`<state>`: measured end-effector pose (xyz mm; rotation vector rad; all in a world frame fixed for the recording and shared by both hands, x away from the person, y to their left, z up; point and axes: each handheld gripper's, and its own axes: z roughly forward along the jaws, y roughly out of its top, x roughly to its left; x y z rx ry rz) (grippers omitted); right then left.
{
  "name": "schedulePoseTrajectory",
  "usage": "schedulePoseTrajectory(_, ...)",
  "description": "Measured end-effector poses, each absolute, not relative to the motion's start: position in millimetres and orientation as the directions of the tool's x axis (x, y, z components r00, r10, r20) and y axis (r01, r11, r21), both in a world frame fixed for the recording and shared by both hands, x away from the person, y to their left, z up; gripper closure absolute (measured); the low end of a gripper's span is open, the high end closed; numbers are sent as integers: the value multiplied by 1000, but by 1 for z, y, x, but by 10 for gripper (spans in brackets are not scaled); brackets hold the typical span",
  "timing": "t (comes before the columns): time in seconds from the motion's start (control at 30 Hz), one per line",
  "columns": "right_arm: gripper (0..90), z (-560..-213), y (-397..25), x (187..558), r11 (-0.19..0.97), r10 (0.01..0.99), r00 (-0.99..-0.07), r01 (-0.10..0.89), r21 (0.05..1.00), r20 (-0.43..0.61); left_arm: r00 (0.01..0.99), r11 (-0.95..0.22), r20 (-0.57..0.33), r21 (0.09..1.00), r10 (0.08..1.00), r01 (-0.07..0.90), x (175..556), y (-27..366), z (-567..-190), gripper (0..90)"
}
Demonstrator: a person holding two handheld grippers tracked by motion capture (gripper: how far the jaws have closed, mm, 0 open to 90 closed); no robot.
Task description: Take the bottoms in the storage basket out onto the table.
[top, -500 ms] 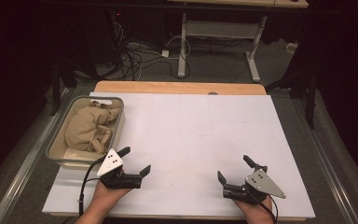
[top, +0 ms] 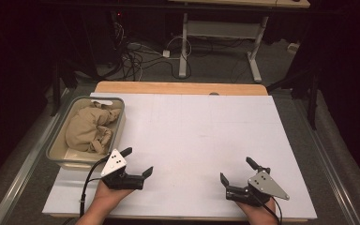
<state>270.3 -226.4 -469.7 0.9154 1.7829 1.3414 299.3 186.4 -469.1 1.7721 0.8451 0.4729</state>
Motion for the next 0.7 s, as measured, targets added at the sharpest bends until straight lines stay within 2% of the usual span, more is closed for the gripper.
schedulePoseTrajectory(0.3,4,-470,-229,268,209,861,-496,139,968,-115,666,-192,-69,931,743,311,300,184,-469,0)
schedulePoseTrajectory(0.43,3,-470,-230,268,211,862,-493,137,968,-119,679,-225,-61,918,731,325,300,182,-466,0)
schedulePoseTrajectory(0.53,4,-470,-231,268,210,862,-492,134,969,-119,692,-277,-23,907,721,318,299,177,-462,0)
schedulePoseTrajectory(0.7,4,-471,-233,265,215,861,-492,125,969,-128,707,-293,-5,908,707,300,298,174,-456,0)
